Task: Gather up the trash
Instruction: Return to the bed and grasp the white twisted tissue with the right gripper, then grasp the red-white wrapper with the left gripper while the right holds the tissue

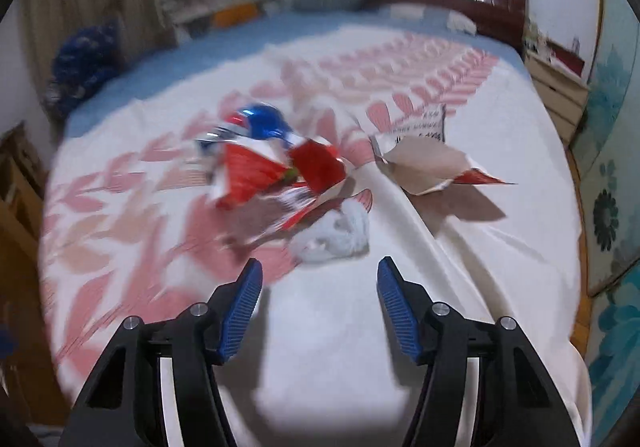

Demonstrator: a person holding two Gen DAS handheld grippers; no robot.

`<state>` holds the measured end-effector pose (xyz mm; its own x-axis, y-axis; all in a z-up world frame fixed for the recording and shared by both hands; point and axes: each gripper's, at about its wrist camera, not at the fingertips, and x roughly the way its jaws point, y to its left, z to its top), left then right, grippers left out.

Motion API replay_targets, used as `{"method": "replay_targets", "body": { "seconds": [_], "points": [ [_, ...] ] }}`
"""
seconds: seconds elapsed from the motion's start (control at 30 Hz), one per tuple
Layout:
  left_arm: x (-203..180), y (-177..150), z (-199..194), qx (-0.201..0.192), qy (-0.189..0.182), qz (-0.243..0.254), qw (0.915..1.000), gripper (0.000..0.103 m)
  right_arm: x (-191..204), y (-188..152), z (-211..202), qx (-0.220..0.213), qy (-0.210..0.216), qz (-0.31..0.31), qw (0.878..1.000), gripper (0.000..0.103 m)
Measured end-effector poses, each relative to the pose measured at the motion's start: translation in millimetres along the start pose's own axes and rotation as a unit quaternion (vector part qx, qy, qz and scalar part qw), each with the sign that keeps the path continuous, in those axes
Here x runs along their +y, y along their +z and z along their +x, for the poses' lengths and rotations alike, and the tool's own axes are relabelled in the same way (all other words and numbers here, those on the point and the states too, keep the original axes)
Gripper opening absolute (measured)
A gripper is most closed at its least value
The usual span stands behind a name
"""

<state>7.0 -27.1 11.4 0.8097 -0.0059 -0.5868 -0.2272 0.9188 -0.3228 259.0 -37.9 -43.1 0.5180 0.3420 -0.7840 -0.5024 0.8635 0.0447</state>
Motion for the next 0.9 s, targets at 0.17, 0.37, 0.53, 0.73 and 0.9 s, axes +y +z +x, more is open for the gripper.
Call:
{"method": "replay_targets", "body": {
  "seconds": [0.17, 0.37, 0.53, 0.73, 0.9],
  "points": [
    [11, 3, 5, 0.006, -0.007, -0.020, 0.9997, 0.054, -1, 3, 26, 0.011, -0.023, -0.006, 1.000, 0.043],
    [7, 6, 20, 0.025, -0.007, -0.006, 0.9996, 0.059, -23, -18, -7, -0.014, 0.013, 0.033, 0.999, 0.037],
    [-9, 25, 51, 0.022, -0.024, 0.013, 0.9994, 0.078, -49, -63, -89, -0.046, 0.067, 0.062, 0.995, 0.037],
    [-15, 53, 121, 0.047, -0.041, -0.012, 0.9980, 0.079, -71, -143, -152, -0.046, 0.074, 0.078, 0.993, 0.038],
    [1, 59, 157, 0.061, -0.048, -0.091, 0.9928, 0.079, -106, -156, -161, -0.039, 0.064, 0.125, 0.989, 0.038]
  ]
}}
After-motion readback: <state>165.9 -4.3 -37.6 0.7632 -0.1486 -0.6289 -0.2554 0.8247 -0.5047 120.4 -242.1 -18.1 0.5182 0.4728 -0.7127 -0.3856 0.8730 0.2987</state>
